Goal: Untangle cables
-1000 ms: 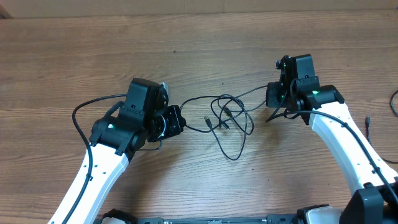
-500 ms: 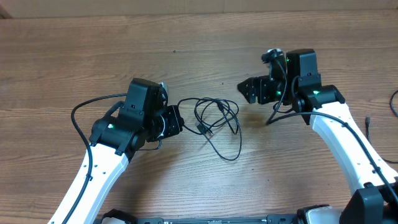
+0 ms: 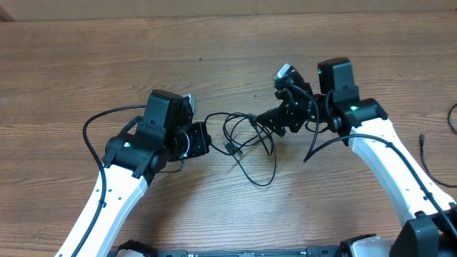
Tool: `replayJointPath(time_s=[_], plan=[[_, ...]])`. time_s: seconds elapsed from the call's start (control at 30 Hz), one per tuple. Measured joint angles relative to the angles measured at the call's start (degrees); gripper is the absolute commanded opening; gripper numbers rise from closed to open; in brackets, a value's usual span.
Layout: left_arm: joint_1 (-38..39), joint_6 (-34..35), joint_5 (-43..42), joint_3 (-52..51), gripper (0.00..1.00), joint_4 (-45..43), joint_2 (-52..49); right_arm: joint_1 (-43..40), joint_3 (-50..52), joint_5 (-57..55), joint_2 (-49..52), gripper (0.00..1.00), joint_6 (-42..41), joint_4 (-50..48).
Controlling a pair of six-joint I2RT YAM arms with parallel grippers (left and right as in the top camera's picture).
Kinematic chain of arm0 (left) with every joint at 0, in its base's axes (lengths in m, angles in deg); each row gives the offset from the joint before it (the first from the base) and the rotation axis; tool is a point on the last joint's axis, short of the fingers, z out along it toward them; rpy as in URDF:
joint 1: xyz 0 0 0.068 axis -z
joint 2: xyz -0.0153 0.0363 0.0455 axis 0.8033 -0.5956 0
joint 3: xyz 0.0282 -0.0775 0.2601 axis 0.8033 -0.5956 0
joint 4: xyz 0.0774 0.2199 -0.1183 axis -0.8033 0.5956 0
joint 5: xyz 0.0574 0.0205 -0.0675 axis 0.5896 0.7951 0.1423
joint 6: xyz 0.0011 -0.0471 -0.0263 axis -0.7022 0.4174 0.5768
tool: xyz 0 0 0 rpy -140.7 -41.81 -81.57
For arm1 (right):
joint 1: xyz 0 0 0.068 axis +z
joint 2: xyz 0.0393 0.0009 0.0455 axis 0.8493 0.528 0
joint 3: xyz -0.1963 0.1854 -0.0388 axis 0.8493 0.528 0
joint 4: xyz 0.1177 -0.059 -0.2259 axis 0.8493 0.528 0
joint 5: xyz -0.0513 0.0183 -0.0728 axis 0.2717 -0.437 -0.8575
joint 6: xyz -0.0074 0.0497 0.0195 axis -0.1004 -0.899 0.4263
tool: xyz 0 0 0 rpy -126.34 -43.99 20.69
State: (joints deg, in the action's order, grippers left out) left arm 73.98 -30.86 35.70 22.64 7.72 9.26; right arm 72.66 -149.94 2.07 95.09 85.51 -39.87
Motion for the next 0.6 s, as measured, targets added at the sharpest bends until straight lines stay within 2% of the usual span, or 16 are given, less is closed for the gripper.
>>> replayJointPath(time_s=[0.23, 0.33, 0.47, 0.6], plan=[[0.00, -0.92, 0.00, 0.00, 0.04, 0.00, 0.00, 2.01, 0.00, 0.09, 3.26, 0.80, 1.25, 0.20], [0.00, -1.05, 0.00, 0.00, 0.04, 0.00, 0.00, 2.03, 0.02, 0.07, 5.79, 0.73, 1.44, 0.33], [0.00, -1.05, 0.00, 0.00, 0.04, 0.00, 0.00, 2.03, 0.02, 0.04, 6.82, 0.57, 1.44, -0.07], [0.00, -1.05, 0.00, 0.00, 0.04, -0.02, 0.00, 2.03, 0.02, 0.11, 7.34, 0.56, 1.60, -0.09]])
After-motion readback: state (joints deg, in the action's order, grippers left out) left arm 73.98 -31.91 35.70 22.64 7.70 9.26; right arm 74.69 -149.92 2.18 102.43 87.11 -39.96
